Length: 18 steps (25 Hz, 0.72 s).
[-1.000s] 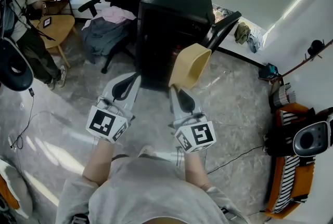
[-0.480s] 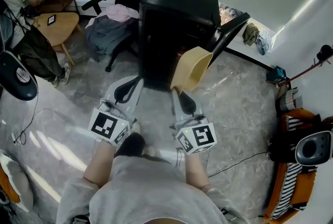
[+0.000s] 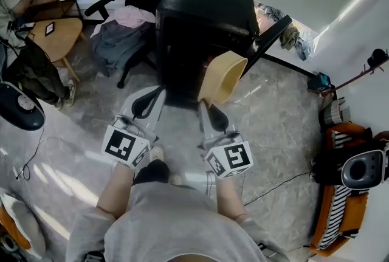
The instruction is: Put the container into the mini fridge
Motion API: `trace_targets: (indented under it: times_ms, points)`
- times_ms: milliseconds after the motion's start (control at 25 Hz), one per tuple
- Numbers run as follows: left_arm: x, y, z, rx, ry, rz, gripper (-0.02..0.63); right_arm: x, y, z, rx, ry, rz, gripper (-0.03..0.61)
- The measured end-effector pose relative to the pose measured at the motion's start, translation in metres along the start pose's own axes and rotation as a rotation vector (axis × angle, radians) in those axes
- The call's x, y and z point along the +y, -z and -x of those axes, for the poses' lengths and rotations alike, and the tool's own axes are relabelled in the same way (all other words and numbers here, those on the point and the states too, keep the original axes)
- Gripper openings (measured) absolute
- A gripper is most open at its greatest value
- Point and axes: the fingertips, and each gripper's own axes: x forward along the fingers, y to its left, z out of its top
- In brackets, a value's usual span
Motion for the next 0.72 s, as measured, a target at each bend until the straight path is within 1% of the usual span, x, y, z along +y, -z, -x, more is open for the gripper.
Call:
trace_targets:
  times_ms: [360, 720]
  points:
    - [0.047, 0.009, -0.042, 0.004, 0.066, 0.012, 0.0, -0.023, 0.005, -0.055, 0.015, 0.049, 0.007, 0.009]
    - [0.095, 0.024, -0.077, 0.017, 0.11, 0.015, 0.0, -0.041, 0.012, -0.11, 0.026, 0.081, 0.008, 0.009]
